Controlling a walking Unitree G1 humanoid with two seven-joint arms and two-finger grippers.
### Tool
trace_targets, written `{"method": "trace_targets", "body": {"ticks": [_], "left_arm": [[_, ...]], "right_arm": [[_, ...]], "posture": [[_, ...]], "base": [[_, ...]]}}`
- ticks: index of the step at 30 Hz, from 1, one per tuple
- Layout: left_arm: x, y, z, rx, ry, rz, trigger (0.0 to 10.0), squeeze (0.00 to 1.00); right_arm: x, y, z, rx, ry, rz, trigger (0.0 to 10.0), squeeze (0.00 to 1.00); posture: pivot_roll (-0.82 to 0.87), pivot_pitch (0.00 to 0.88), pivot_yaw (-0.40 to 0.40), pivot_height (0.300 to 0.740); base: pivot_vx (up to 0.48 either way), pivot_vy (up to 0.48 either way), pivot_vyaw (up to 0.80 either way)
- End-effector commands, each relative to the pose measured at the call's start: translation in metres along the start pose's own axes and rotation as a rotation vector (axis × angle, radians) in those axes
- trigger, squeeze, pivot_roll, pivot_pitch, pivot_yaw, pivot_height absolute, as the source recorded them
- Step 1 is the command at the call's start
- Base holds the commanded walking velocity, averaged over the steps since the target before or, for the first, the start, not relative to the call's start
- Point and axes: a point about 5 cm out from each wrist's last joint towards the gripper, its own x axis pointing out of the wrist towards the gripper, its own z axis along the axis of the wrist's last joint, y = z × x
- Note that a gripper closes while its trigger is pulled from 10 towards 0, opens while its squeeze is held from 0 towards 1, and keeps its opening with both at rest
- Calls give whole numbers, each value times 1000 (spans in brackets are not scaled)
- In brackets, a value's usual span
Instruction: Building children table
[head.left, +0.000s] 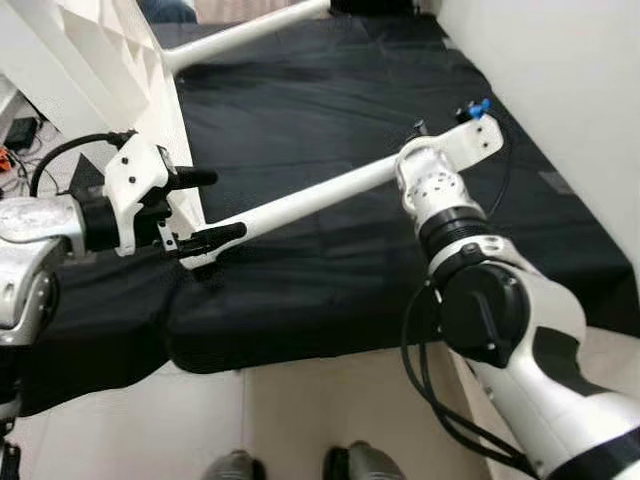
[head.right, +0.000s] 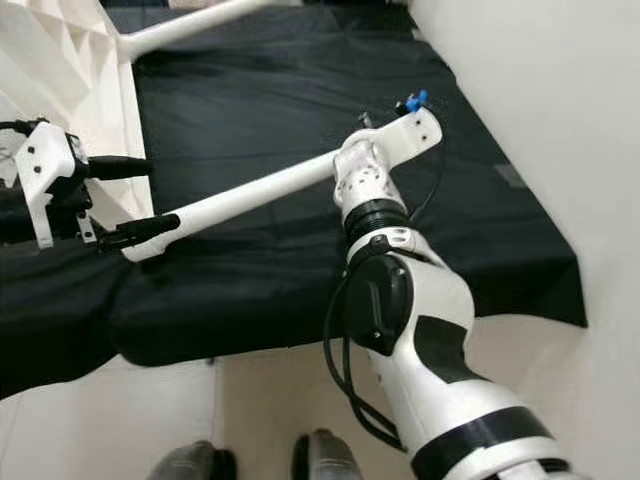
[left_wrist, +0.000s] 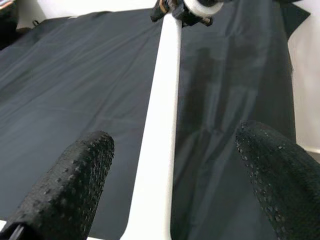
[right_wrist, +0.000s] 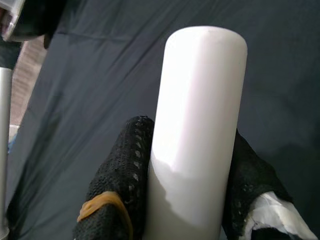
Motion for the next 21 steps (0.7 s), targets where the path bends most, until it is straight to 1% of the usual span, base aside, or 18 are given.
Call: {"method": "trace_targets", "body": {"ticks": [1,3,4,6,7,8,10,11,19,20,21], "left_arm": [[-8,11,-1,-6,29,97,10000,0],[-8,11,-1,-6,29,97,10000,0],[-7,11,0,-11,21,100,10000,0],[-6,9,1,5,20,85,10000,0],[-6,9,1,5,20,85,10000,0],[-6,9,0,6,27,82,10000,0],[-6,9,0,6,27,82,10000,0],[-6,9,-1,2,23,90,10000,0],[-4,8,1,7,19,97,10000,0],[-3,8,0,3,23,100,10000,0],[-3,8,0,3,23,100,10000,0]], "right_arm": [[2,-13,-19,-160,53,-28,10000,0],[2,-13,-19,-160,53,-28,10000,0],[2,-15,-22,-179,60,-33,10000,0],[3,-19,-27,-211,82,-40,10000,0],[3,-19,-27,-211,82,-40,10000,0],[3,-23,-32,-232,109,-43,10000,31],[3,-23,-32,-232,109,-43,10000,31],[3,-26,-34,-244,112,-55,10000,1000],[4,-28,-35,-232,115,-56,10000,1000],[4,-26,-34,-199,126,-25,10000,0],[4,-26,-34,-199,126,-25,10000,0]], "posture": [[92,213,-71,740],[92,213,-71,740],[91,213,-71,740],[92,214,-70,740],[92,214,-70,740],[91,216,-66,740],[91,216,-66,740],[93,217,-67,740],[91,220,-67,740],[92,221,-69,740],[92,221,-69,740]], "base": [[0,0,0],[0,0,0],[0,0,0],[0,0,0],[0,0,0],[0,0,0],[0,0,0],[0,0,0],[0,0,0],[0,0,0],[0,0,0]]}}
